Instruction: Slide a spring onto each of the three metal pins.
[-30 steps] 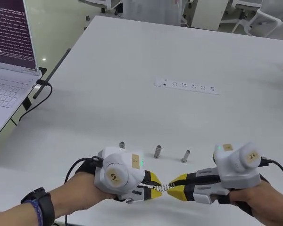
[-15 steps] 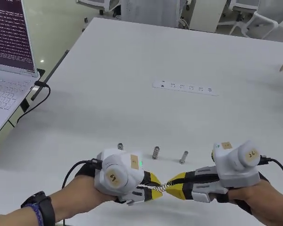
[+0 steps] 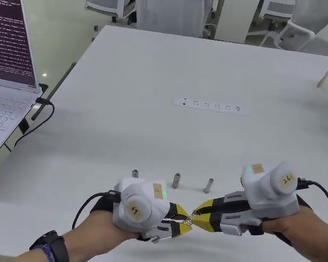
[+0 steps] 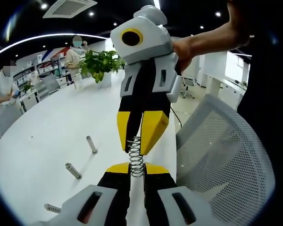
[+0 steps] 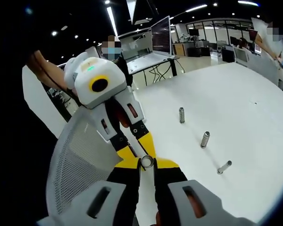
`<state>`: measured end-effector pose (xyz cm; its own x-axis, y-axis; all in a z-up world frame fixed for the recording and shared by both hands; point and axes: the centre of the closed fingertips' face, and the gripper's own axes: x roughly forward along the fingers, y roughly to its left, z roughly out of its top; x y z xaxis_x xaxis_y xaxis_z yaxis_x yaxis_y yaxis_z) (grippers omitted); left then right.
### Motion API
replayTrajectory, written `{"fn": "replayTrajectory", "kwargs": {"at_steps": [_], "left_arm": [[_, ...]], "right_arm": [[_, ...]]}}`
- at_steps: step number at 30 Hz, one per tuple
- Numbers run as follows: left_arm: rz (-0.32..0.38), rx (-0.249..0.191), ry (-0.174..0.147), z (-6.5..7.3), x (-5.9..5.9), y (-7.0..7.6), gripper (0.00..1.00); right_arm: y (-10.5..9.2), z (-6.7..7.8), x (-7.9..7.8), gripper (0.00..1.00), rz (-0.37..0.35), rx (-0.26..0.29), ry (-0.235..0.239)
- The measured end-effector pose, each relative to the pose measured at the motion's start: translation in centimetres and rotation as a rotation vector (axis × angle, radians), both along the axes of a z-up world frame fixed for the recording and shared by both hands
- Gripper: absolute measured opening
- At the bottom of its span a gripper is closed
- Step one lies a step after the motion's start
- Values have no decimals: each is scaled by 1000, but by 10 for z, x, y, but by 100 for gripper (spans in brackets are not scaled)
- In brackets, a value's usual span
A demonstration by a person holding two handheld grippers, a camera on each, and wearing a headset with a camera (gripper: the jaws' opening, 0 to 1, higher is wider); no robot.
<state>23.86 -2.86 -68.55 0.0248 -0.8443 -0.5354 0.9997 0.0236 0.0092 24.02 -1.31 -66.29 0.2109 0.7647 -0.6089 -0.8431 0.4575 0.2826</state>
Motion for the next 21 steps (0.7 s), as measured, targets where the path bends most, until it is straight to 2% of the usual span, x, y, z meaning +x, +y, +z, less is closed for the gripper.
{"fn": "replayTrajectory", "kwargs": {"at_steps": [7,12,18,20,21], "left_arm": [[7,-24,2,6,0,1,2],[8,-39,7,10,-3,1,1],[6,-62,3,16,-6,-2,1],[5,-65,3,17,-6,-3,1],[3,-70,2,19,-7,-4,1]], "right_arm": [[-1,5,-1,8,9,-4,-17],[0,8,-4,10,41,-25,-33],[-6,13,-4,16,96,-80,-59],[-8,15,-6,16,129,-106,-69],[-11,16,-7,16,163,-140,-84]]}}
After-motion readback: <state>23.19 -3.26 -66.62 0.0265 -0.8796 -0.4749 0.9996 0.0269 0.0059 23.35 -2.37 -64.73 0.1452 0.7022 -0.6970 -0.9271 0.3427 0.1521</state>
